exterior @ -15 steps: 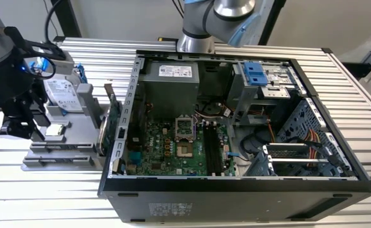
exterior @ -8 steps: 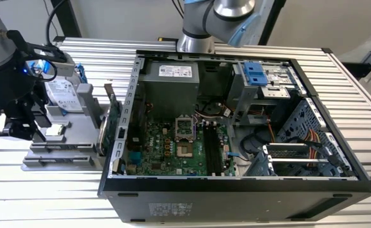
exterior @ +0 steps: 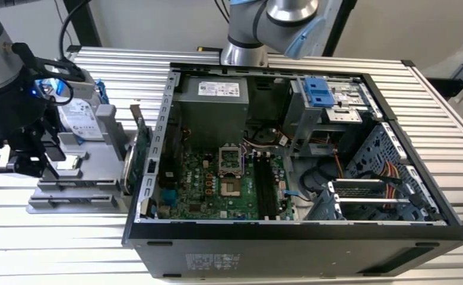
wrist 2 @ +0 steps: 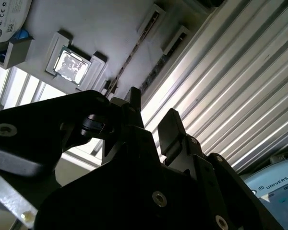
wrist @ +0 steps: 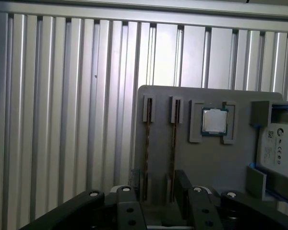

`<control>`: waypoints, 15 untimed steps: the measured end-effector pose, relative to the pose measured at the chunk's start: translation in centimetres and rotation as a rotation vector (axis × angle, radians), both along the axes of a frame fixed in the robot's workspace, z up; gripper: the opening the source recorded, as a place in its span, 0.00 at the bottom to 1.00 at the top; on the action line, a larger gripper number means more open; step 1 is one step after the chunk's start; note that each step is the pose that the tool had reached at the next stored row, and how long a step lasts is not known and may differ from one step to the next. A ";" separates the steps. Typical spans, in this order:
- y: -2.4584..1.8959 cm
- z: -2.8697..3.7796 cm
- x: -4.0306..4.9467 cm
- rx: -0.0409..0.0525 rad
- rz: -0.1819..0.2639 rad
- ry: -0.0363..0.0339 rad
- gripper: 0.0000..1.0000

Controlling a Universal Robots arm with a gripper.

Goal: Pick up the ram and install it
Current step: 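Pick up the ram and move it above insertion slot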

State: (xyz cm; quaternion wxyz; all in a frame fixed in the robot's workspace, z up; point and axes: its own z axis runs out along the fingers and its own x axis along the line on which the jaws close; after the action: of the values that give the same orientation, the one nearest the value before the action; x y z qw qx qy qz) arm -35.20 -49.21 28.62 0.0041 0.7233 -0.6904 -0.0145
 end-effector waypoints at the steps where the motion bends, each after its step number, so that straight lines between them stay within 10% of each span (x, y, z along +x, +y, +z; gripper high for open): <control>1: 0.00 -0.07 0.00 0.0000 0.000 0.0000 1.00; 15: 0.00 -0.96 0.00 -0.0003 0.000 0.0000 1.00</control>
State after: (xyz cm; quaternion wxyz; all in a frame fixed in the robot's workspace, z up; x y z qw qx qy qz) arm -35.20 -49.21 27.66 0.0042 0.7233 -0.6904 -0.0144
